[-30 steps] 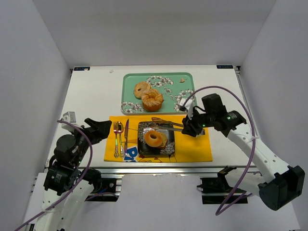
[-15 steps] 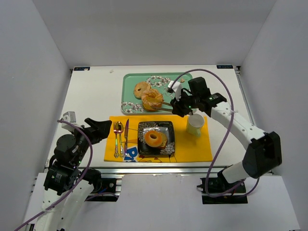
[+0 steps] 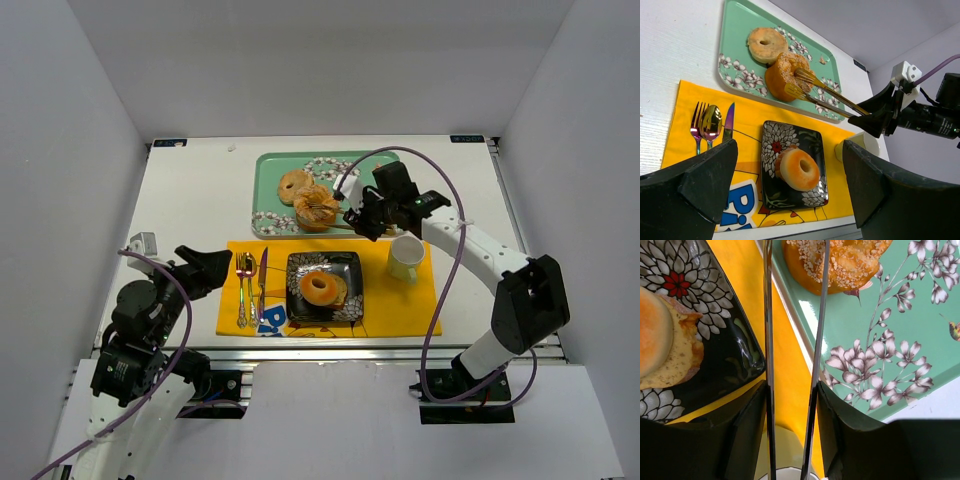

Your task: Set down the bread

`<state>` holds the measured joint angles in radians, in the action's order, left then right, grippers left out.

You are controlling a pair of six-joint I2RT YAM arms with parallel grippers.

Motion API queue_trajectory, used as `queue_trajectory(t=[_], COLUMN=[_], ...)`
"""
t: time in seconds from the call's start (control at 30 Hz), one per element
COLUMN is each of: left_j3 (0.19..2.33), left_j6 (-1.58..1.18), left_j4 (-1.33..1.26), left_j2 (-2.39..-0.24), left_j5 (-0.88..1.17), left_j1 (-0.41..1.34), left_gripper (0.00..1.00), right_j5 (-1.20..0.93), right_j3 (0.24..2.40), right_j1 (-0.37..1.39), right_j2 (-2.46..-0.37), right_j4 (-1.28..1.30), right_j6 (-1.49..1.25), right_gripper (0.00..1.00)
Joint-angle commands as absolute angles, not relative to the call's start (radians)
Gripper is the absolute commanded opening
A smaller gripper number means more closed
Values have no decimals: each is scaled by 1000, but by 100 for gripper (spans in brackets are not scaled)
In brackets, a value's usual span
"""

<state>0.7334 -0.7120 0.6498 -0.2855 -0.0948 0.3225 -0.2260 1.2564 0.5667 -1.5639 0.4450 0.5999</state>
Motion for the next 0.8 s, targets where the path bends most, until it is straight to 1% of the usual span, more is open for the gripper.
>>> queue_trajectory(t=[0.0,0.1,0.2,0.23,0.33,0.43,0.53,0.77], left_j3=[724,719,721,719,715,716,721,733], left_j6=[-704,-706,-706,-707,-709,-712,-709,-704], left_j4=[621,612,615,618,621,624,624,623], left_j2=[-298,-298,-296,-292,-287,-282,-287,-301], left_j5=[-100,-98,-101,-101,-104,-104,-104,-103], left_j1=[319,319,319,319,319,319,319,319], left_gripper=[94,94,94,94,94,94,94,94], right_j5=[-169,-132,-104,-101,-103,-109,-127,-164], right_j3=[1290,1307,1321,1321,1315,1309,1318,1342], right_j1=[594,606,609,609,609,606,595,563], right_j2=[-1577,-1597,-1606,-1606,-1589,-1554,-1506,-1393], right_j4=[410,408,413,413,403,393,387,403], right_j6=[641,649,650,653,650,624,597,532], right_gripper=[48,45,35,28,15,6,2,0])
